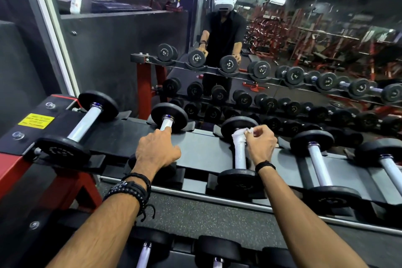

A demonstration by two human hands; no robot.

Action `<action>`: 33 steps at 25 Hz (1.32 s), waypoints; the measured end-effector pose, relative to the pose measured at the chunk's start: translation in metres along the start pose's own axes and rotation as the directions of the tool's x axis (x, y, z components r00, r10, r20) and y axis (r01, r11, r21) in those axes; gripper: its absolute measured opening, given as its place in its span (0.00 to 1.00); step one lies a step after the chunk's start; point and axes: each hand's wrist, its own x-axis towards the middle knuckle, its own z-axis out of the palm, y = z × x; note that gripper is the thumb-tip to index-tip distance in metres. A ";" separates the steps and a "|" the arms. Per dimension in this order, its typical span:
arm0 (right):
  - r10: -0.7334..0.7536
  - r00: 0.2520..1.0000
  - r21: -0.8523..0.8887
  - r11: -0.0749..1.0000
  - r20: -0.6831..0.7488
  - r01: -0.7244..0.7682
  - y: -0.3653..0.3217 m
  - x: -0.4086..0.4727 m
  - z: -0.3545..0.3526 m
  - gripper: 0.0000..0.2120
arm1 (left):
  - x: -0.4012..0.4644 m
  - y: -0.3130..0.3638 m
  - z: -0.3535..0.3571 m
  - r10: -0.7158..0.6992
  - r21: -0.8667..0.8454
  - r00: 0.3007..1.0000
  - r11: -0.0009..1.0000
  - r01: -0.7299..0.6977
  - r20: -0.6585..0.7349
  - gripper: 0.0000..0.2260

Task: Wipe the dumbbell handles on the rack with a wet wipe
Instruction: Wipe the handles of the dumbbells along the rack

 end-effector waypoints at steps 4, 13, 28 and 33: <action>-0.151 0.985 -0.068 0.985 0.085 0.157 -0.005 0.000 0.011 0.05 | -0.001 -0.001 0.000 -0.002 -0.018 1.000 1.000 0.002 0.004 0.24; 0.204 0.979 0.180 0.964 -0.018 -0.197 0.007 0.004 0.010 0.02 | -0.002 0.001 -0.001 0.015 0.001 1.000 1.000 -0.015 0.006 0.21; -0.330 0.939 0.066 0.944 0.098 0.325 -0.031 -0.020 0.005 0.04 | -0.002 -0.003 -0.006 0.043 -0.045 0.998 0.998 -0.042 0.041 0.20; -0.265 0.947 0.030 0.964 0.182 0.264 -0.039 -0.050 -0.011 0.05 | -0.005 -0.005 -0.005 0.081 -0.020 0.996 0.997 -0.080 0.031 0.22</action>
